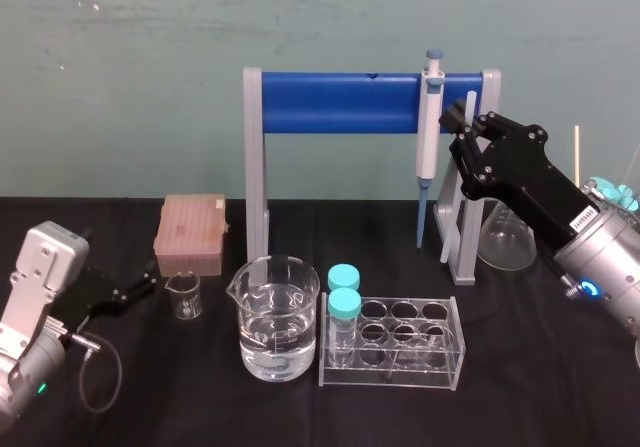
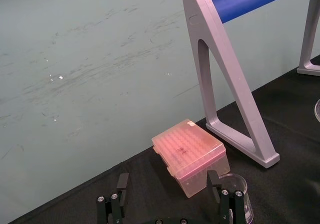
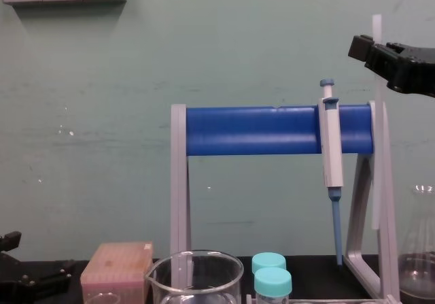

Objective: Pick up the stirring rod with one hand, then place it down.

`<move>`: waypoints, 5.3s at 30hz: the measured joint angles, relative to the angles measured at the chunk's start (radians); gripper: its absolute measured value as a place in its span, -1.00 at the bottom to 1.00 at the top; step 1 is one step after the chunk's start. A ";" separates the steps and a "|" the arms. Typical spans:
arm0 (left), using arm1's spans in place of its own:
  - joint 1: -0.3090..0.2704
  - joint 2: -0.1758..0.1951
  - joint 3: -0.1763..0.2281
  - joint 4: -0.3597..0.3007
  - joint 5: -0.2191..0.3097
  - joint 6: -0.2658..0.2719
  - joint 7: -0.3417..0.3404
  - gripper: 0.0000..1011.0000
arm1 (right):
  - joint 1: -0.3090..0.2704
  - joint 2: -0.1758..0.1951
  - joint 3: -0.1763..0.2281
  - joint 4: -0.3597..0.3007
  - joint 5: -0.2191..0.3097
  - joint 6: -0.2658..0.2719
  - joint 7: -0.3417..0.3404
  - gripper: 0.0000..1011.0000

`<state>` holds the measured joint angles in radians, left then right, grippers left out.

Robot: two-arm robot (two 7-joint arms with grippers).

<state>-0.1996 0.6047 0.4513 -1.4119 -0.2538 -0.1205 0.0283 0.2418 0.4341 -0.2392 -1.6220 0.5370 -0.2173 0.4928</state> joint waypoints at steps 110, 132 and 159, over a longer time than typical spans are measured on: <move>0.000 0.000 0.000 0.000 0.000 0.000 0.000 0.98 | 0.021 0.011 -0.052 0.056 0.054 -0.004 0.086 -0.87; 0.000 0.000 0.000 0.000 0.000 0.000 0.000 0.98 | 0.016 0.015 -0.051 0.053 0.054 -0.003 0.082 -0.87; 0.000 0.000 0.000 0.000 0.000 0.000 0.000 0.98 | -0.005 0.016 -0.112 0.146 0.040 -0.041 0.142 -0.87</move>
<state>-0.1995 0.6047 0.4514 -1.4120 -0.2539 -0.1205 0.0283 0.2372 0.4497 -0.3508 -1.4760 0.5773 -0.2584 0.6343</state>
